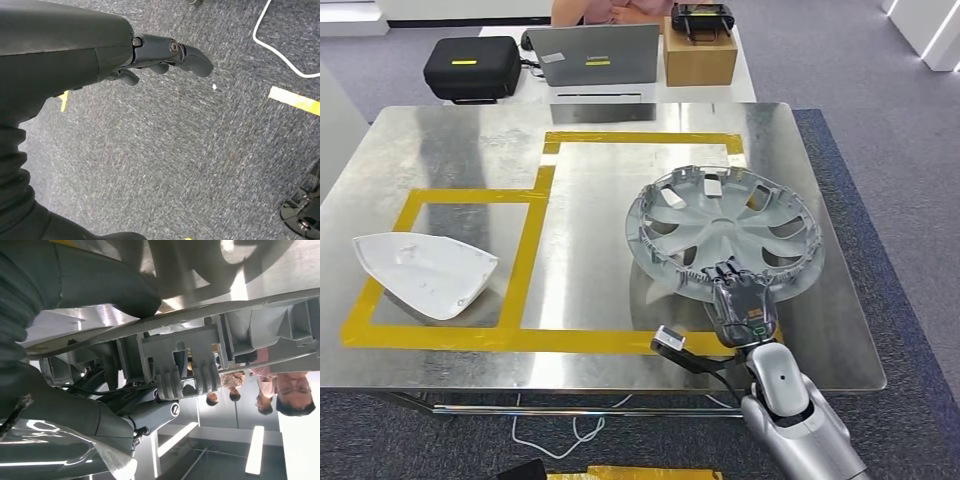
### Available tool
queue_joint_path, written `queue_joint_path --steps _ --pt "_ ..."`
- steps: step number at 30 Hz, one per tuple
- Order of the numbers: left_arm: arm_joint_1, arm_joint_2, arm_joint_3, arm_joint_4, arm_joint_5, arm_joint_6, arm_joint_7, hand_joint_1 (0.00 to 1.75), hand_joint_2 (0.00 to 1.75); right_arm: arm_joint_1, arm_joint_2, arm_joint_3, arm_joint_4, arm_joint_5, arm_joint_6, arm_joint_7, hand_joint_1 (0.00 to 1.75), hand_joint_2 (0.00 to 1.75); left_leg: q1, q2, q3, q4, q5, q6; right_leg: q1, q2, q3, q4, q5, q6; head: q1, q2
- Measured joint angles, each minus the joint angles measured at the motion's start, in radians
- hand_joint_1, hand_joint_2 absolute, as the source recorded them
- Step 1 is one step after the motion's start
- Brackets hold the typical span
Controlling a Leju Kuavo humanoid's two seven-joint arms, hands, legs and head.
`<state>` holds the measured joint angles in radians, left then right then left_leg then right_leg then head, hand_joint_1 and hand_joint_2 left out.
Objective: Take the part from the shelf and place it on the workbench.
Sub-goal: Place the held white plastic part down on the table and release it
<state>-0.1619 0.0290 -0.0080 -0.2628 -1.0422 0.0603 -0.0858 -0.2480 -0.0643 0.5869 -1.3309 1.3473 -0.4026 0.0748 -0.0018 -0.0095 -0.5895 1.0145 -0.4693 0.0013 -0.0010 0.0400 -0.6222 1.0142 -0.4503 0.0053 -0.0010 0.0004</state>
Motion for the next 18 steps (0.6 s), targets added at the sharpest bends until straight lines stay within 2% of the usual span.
queue_joint_path --steps 18 --pt "-0.002 -0.022 -0.013 0.000 -0.056 0.026 0.050 0.00 1.75 -0.019 0.005 0.075 0.041 0.019 -0.048 -0.032 1.75 1.75 0.002 0.000 0.000 0.000 0.001 -0.001 0.001 0.000 0.000 0.001 0.000 0.000 0.000 0.000"
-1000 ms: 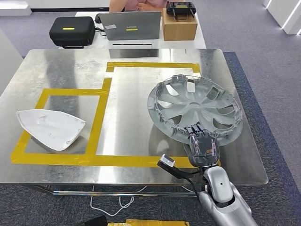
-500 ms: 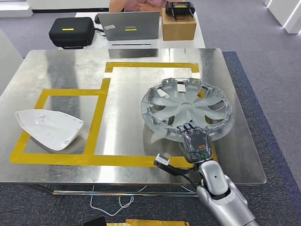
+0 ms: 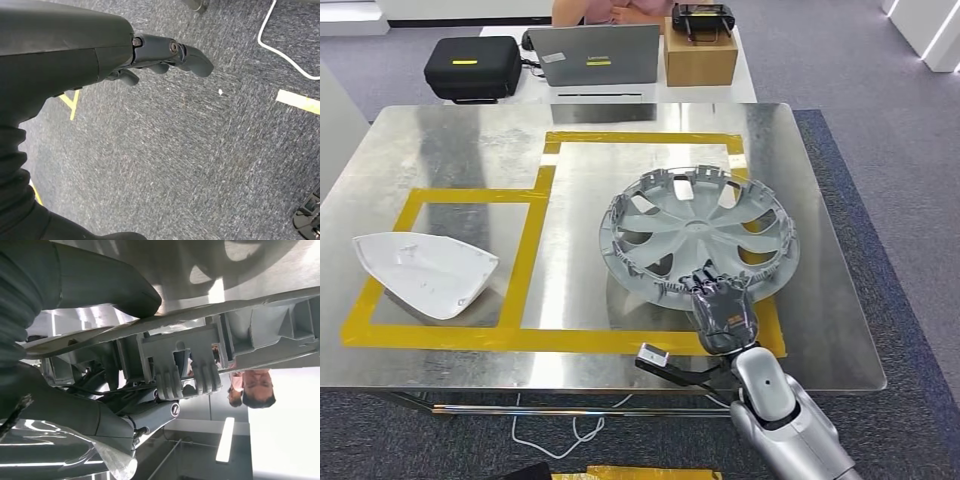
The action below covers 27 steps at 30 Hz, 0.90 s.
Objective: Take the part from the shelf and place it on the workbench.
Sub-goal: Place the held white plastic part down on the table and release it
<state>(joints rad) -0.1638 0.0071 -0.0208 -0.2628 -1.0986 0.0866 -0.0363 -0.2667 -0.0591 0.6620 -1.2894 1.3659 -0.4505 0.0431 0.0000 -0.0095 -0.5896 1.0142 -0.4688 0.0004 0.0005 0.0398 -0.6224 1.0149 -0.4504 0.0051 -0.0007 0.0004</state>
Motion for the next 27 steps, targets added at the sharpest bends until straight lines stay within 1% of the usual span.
queue_joint_path --steps 14,18,25,27 --pt "-0.006 -0.005 -0.023 -0.004 -0.022 -0.017 0.032 0.00 1.75 0.007 -0.001 0.019 0.015 0.003 0.000 0.000 1.75 1.75 0.000 0.000 0.000 0.000 0.000 0.000 0.000 0.000 -0.001 0.000 0.000 0.000 0.000 0.000" --pt "-0.009 -0.005 -0.027 -0.006 -0.027 -0.021 0.043 0.00 1.75 0.007 -0.003 0.023 0.019 0.002 -0.001 -0.002 0.00 0.00 0.000 0.000 0.000 0.000 0.000 0.000 0.000 0.000 0.000 0.000 0.000 0.000 0.000 0.000" --pt "-0.013 -0.005 -0.036 -0.008 -0.034 -0.016 0.059 0.00 1.75 0.004 -0.006 0.028 0.024 0.003 -0.006 -0.006 0.00 0.00 0.000 0.000 0.000 0.000 0.000 0.000 0.000 0.000 0.000 0.000 0.000 0.000 0.000 0.000" --pt "-0.015 -0.005 -0.038 -0.008 -0.037 -0.009 0.065 0.00 0.87 0.004 -0.007 0.030 0.024 0.003 -0.006 -0.007 0.00 0.00 0.000 0.000 0.000 0.000 0.000 0.000 0.000 0.000 0.000 0.000 0.000 0.000 0.000 0.000"
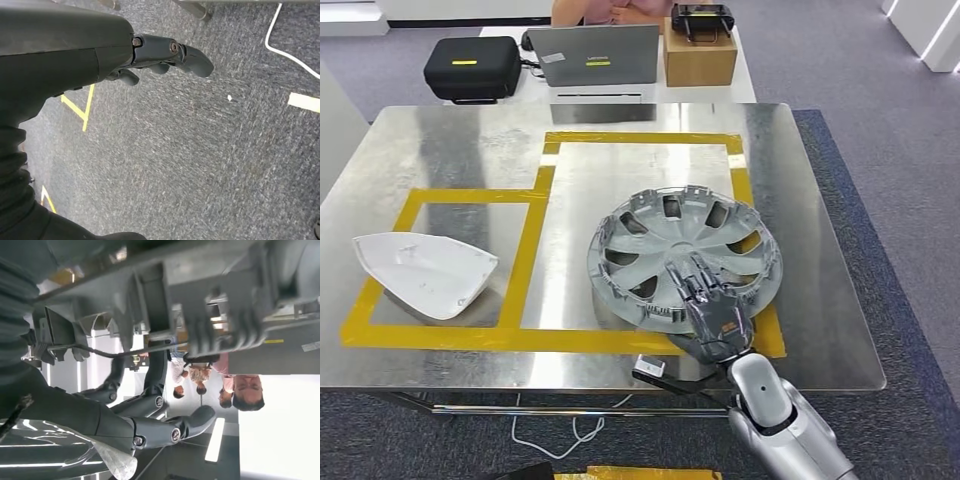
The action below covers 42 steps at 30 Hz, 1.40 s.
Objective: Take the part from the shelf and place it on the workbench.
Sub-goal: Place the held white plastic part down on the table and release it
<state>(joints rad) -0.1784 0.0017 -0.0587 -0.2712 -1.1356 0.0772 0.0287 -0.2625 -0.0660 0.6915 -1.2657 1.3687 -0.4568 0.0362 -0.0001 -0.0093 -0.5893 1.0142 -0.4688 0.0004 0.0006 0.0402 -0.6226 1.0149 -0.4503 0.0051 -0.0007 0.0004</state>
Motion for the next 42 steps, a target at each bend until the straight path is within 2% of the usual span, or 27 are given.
queue_joint_path --steps 2,13,23,28,38,40,42 --pt "-0.001 0.000 0.000 0.000 -0.002 0.007 0.003 0.00 0.00 0.000 -0.001 0.002 0.000 0.001 0.000 -0.001 0.00 0.00 0.000 0.000 0.000 0.000 0.000 0.000 0.000 0.000 0.000 0.000 0.000 0.000 0.000 0.000" --pt "-0.002 -0.002 -0.008 -0.003 -0.016 0.019 0.010 0.00 0.00 0.001 -0.003 0.011 -0.039 0.024 -0.031 -0.008 0.00 0.00 0.000 0.000 0.000 0.000 0.000 0.000 0.000 0.000 0.000 0.000 0.000 0.000 0.000 0.000" --pt "-0.002 -0.006 -0.008 -0.005 -0.016 0.019 0.006 0.00 0.00 -0.002 -0.012 -0.002 -0.259 0.174 -0.149 0.055 0.00 0.00 0.000 0.000 0.000 0.000 0.000 0.000 0.000 0.000 0.000 0.000 0.000 0.000 0.000 0.000" --pt "-0.002 -0.007 -0.008 -0.005 -0.011 0.019 0.004 0.00 0.00 -0.005 -0.021 -0.018 -0.336 0.174 -0.149 0.054 0.00 0.00 0.000 0.000 0.001 0.000 0.000 0.000 0.000 0.000 0.001 0.000 0.000 0.000 0.000 0.000" --pt "-0.002 -0.007 -0.008 -0.005 -0.002 0.019 -0.004 0.00 0.00 -0.001 -0.030 -0.020 -0.339 0.144 -0.129 0.042 0.00 0.00 0.000 0.000 0.001 0.000 0.000 0.000 0.000 0.000 0.001 0.000 0.000 0.000 0.000 0.000" --pt "-0.002 -0.007 -0.008 -0.005 0.001 0.019 -0.001 0.00 0.00 0.002 -0.030 -0.017 -0.338 0.134 -0.123 0.039 0.00 0.00 -0.002 0.000 0.001 0.003 0.001 0.007 -0.003 0.000 0.003 -0.004 0.005 0.007 0.000 0.000" --pt "-0.002 -0.008 -0.008 -0.005 0.003 0.018 0.004 0.00 0.00 0.003 -0.030 -0.015 -0.338 0.126 -0.120 0.038 0.00 0.00 0.000 0.003 0.008 -0.012 0.013 0.022 -0.005 0.002 0.006 -0.014 0.012 0.019 -0.001 0.000"
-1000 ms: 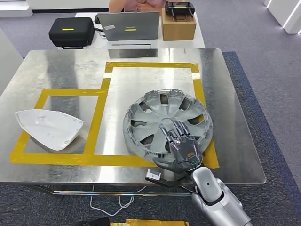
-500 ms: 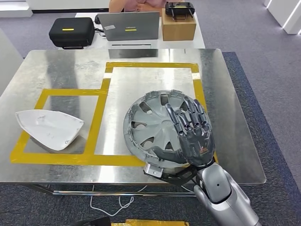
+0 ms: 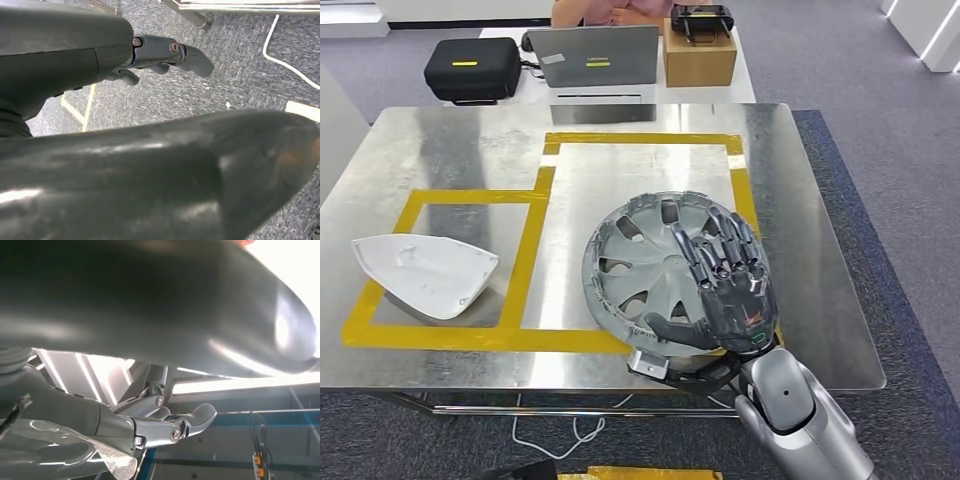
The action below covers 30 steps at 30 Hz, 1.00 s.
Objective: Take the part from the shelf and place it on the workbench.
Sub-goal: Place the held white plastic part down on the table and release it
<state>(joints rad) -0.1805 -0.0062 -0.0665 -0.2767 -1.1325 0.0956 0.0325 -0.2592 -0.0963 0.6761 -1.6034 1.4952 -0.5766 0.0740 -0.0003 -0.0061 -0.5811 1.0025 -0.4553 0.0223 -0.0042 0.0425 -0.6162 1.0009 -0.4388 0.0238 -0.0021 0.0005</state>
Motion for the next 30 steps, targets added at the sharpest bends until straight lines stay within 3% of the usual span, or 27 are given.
queue_joint_path --steps 2,4,6,7,8,10,11,13,16,18,20,21,22,23,24,26,27,28,30 --pt "-0.001 -0.003 0.001 0.000 0.004 0.000 0.002 0.00 0.00 0.000 -0.002 0.002 0.000 -0.007 0.002 -0.001 0.00 0.00 0.008 0.008 0.013 -0.036 0.023 0.011 0.004 -0.008 -0.011 0.022 -0.029 0.009 0.004 0.000" --pt "-0.001 -0.004 0.002 0.000 0.008 0.000 0.002 0.00 0.00 0.001 -0.006 0.004 0.002 -0.011 0.004 -0.002 0.00 0.00 0.013 0.016 0.015 -0.053 0.035 0.014 0.001 -0.022 -0.051 0.124 -0.098 0.018 0.010 0.000" --pt "0.001 -0.004 0.002 0.000 0.008 0.000 0.002 0.00 0.00 0.007 -0.010 0.006 0.005 -0.014 0.008 -0.002 0.00 0.00 0.016 0.022 0.007 -0.052 0.039 0.009 -0.011 -0.031 -0.090 0.237 -0.149 0.031 0.012 0.000" --pt "0.002 -0.005 0.002 0.000 0.008 0.000 0.003 0.00 0.00 0.010 -0.012 0.007 0.007 -0.015 0.009 -0.002 0.00 0.00 0.020 0.024 0.002 -0.050 0.042 0.005 -0.018 -0.034 -0.088 0.251 -0.149 0.039 0.012 0.000" --pt "0.003 -0.006 0.002 0.000 0.008 0.000 0.003 0.00 0.00 0.013 -0.013 0.008 0.008 -0.017 0.010 -0.002 0.00 0.00 0.025 0.026 -0.003 -0.047 0.044 -0.001 -0.024 -0.037 -0.066 0.225 -0.131 0.048 0.012 0.000" --pt "0.002 -0.006 0.003 -0.001 0.008 0.000 0.003 0.00 0.00 0.014 -0.015 0.008 0.009 -0.021 0.013 -0.002 0.00 0.00 0.035 0.026 -0.017 -0.031 0.045 -0.019 -0.038 -0.047 0.020 0.091 -0.087 0.070 0.013 0.000" --pt "0.002 -0.004 0.004 -0.001 0.008 0.000 0.004 0.00 0.00 0.014 -0.015 0.009 0.008 -0.023 0.014 -0.002 0.00 0.00 0.037 0.026 -0.024 -0.021 0.043 -0.029 -0.041 -0.047 0.054 0.041 -0.072 0.074 0.015 0.000" --pt "0.002 -0.001 0.006 -0.002 0.009 0.001 0.006 0.00 0.00 0.015 -0.016 0.009 0.009 -0.026 0.017 -0.002 0.00 0.00 0.033 0.022 -0.035 -0.003 0.045 -0.046 -0.044 -0.043 0.076 0.009 -0.076 0.065 0.016 0.000" --pt "0.007 -0.004 0.009 -0.002 0.009 0.001 0.008 0.00 0.00 0.017 -0.017 0.010 0.009 -0.029 0.021 -0.002 0.00 0.00 0.035 0.020 -0.049 0.014 0.039 -0.059 -0.043 -0.036 0.055 0.028 -0.067 0.030 0.009 0.000" --pt "0.009 -0.005 0.009 -0.002 0.009 0.001 0.008 0.00 0.00 0.017 -0.017 0.010 0.009 -0.031 0.023 -0.002 0.00 0.00 0.037 0.019 -0.075 0.080 -0.026 -0.061 -0.039 -0.035 0.036 0.029 -0.053 0.008 0.004 0.000" --pt "0.010 -0.005 0.009 -0.002 0.009 0.002 0.008 0.00 0.00 0.018 -0.017 0.011 0.010 -0.034 0.027 -0.002 0.00 0.00 0.034 0.017 -0.114 0.213 -0.120 -0.057 -0.030 -0.035 0.015 0.029 -0.037 -0.005 0.000 0.000" --pt "0.010 -0.005 0.010 -0.002 0.009 0.002 0.008 0.00 0.00 0.019 -0.017 0.011 0.011 -0.036 0.029 -0.002 0.00 0.00 0.032 0.016 -0.126 0.270 -0.149 -0.054 -0.025 -0.035 0.004 0.029 -0.028 -0.009 -0.001 0.000" --pt "0.011 -0.005 0.010 -0.002 0.009 0.002 0.008 0.00 0.00 0.020 -0.017 0.011 0.012 -0.038 0.031 -0.002 0.00 0.00 0.029 0.016 -0.123 0.299 -0.159 -0.048 -0.020 -0.035 -0.007 0.030 -0.020 -0.012 -0.001 0.000" --pt "0.011 -0.006 0.010 -0.002 0.009 0.002 0.008 0.00 0.00 0.021 -0.017 0.011 0.013 -0.040 0.033 -0.002 0.00 0.00 0.025 0.015 -0.103 0.290 -0.150 -0.041 -0.016 -0.034 -0.018 0.030 -0.011 -0.013 -0.001 0.000" --pt "0.011 -0.006 0.010 -0.002 0.009 0.003 0.008 0.00 0.00 0.021 -0.017 0.011 0.013 -0.042 0.034 -0.002 0.00 0.00 0.020 0.014 -0.066 0.247 -0.128 -0.030 -0.012 -0.033 -0.028 0.030 -0.002 -0.013 -0.002 0.000" --pt "0.009 -0.006 0.010 -0.002 0.010 0.005 0.008 0.00 0.00 0.020 -0.017 0.010 0.012 -0.047 0.038 -0.002 0.00 0.00 0.007 0.006 0.035 0.106 -0.097 -0.006 -0.006 -0.031 -0.044 0.030 0.014 -0.010 -0.001 0.000" --pt "0.008 -0.006 0.011 -0.003 0.010 0.006 0.008 0.00 0.00 0.020 -0.017 0.010 0.012 -0.049 0.040 -0.002 0.00 0.00 0.001 0.003 0.072 0.050 -0.092 0.000 -0.005 -0.031 -0.049 0.029 0.023 -0.007 -0.001 0.000" --pt "0.007 -0.005 0.011 -0.003 0.010 0.007 0.008 0.00 0.00 0.019 -0.017 0.010 0.011 -0.051 0.044 -0.002 0.00 0.00 -0.004 0.002 0.092 0.016 -0.093 0.003 -0.006 -0.031 -0.051 0.028 0.031 -0.003 -0.001 0.000" --pt "0.007 -0.005 0.012 -0.003 0.011 0.008 0.008 0.00 0.00 0.020 -0.017 0.010 0.011 -0.056 0.051 -0.003 0.00 0.00 -0.007 0.003 0.088 0.000 -0.082 0.002 -0.007 -0.031 -0.053 0.021 0.050 0.008 -0.004 0.000"
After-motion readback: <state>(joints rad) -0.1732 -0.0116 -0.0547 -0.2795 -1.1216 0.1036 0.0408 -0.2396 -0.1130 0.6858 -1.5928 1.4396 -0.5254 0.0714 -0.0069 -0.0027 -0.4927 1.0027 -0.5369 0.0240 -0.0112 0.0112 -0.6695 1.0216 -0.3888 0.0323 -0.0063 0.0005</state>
